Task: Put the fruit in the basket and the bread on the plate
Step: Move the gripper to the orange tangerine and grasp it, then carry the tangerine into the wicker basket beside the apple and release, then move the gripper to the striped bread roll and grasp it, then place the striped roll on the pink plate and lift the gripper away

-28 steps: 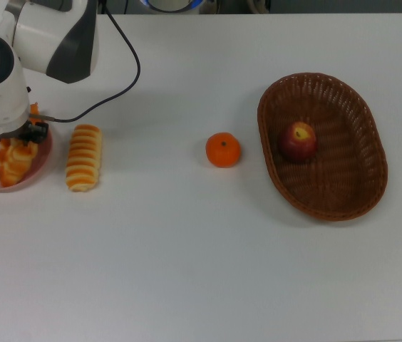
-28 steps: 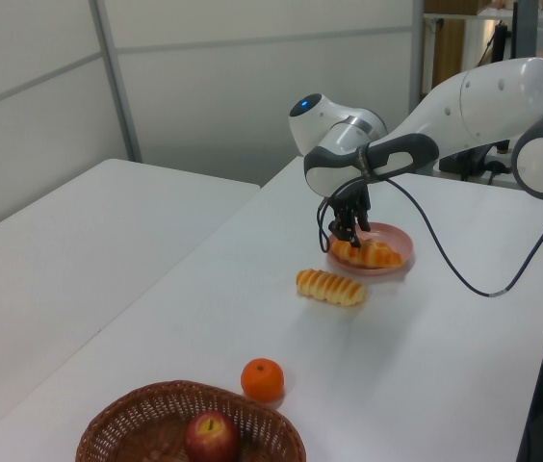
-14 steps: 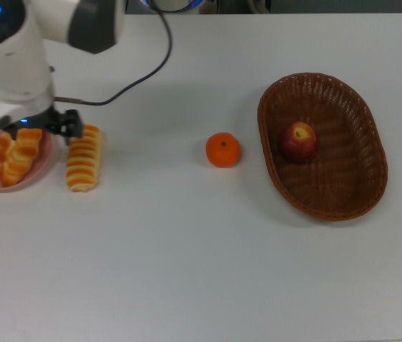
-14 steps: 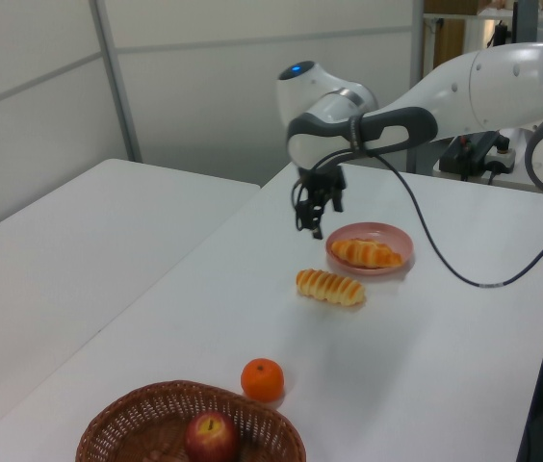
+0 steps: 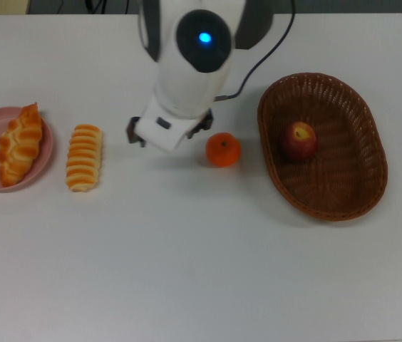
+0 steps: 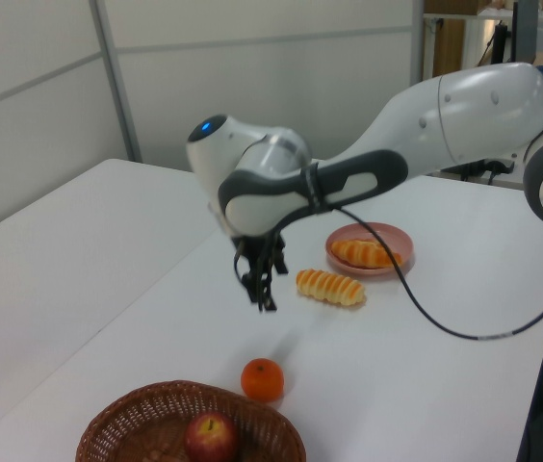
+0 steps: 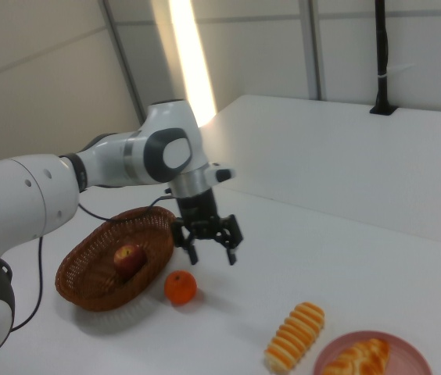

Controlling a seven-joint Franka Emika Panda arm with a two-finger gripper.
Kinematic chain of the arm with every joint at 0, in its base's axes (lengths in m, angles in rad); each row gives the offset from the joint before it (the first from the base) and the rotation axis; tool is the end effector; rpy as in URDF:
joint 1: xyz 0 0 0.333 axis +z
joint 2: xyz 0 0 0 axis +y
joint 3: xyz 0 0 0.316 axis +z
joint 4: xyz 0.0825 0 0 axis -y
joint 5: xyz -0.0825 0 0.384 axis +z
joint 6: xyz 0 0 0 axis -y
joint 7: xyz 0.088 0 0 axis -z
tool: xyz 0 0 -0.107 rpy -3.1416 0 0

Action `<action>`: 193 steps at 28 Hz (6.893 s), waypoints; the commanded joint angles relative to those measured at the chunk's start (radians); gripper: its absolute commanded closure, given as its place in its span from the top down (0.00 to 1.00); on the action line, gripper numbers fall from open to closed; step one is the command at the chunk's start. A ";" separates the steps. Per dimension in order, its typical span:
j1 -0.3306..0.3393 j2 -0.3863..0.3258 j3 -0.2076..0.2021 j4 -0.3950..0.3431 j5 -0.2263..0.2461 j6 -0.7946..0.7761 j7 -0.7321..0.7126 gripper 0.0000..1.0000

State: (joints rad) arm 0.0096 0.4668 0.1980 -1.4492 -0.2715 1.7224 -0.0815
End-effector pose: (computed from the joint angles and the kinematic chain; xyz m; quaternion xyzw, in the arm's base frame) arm 0.6657 0.0936 0.4098 0.9775 0.1691 -0.0856 0.0921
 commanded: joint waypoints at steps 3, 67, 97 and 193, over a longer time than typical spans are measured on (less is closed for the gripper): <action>0.101 0.009 -0.017 -0.039 0.040 -0.014 0.005 1.00; 0.240 -0.017 -0.003 0.026 0.115 0.247 0.120 0.00; 0.274 -0.045 -0.012 -0.016 0.011 0.286 0.310 1.00; -0.448 0.047 -0.124 -0.005 -0.118 0.269 0.046 1.00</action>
State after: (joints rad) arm -0.4508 0.5417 0.0854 -1.4288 -0.4070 1.9658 -0.0081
